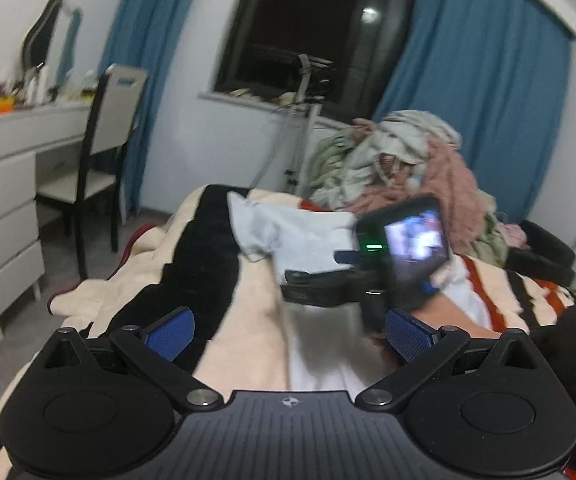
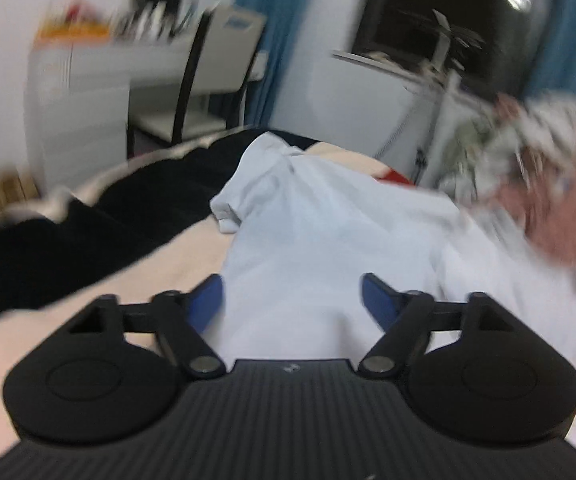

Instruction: Fold clothes

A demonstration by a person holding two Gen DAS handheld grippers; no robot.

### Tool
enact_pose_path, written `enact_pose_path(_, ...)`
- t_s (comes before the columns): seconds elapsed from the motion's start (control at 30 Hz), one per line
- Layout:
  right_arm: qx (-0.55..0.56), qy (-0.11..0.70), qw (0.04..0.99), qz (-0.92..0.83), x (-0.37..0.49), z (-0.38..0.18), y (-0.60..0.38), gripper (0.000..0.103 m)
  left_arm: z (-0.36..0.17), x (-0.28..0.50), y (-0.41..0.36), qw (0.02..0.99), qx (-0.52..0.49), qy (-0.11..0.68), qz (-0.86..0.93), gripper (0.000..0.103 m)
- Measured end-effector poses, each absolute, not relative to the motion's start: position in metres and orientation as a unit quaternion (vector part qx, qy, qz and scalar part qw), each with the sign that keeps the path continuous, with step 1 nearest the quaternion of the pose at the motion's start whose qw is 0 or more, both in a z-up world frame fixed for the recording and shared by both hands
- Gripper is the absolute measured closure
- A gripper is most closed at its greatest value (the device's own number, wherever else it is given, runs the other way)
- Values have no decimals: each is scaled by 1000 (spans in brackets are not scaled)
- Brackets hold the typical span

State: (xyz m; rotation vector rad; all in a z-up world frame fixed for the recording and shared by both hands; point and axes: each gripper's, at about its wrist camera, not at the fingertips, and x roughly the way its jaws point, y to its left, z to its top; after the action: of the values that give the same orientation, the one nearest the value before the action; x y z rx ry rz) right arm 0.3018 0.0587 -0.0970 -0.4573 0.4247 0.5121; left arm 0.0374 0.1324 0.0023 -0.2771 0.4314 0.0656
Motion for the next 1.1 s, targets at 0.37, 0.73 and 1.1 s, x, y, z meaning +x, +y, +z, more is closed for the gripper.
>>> enact_pose_path(0.37, -294, 162, 916, 220, 388, -115, 136, 74, -31, 88, 169, 949, -204, 222, 93, 0)
enact_pose_path(0.73, -115, 68, 982, 135, 389, -34, 10, 95, -27, 78, 151, 954, -190, 220, 79, 0)
enact_pose_path(1.1, 51, 142, 988, -25, 430, -82, -179, 92, -39, 86, 87, 966, -115, 233, 0, 0)
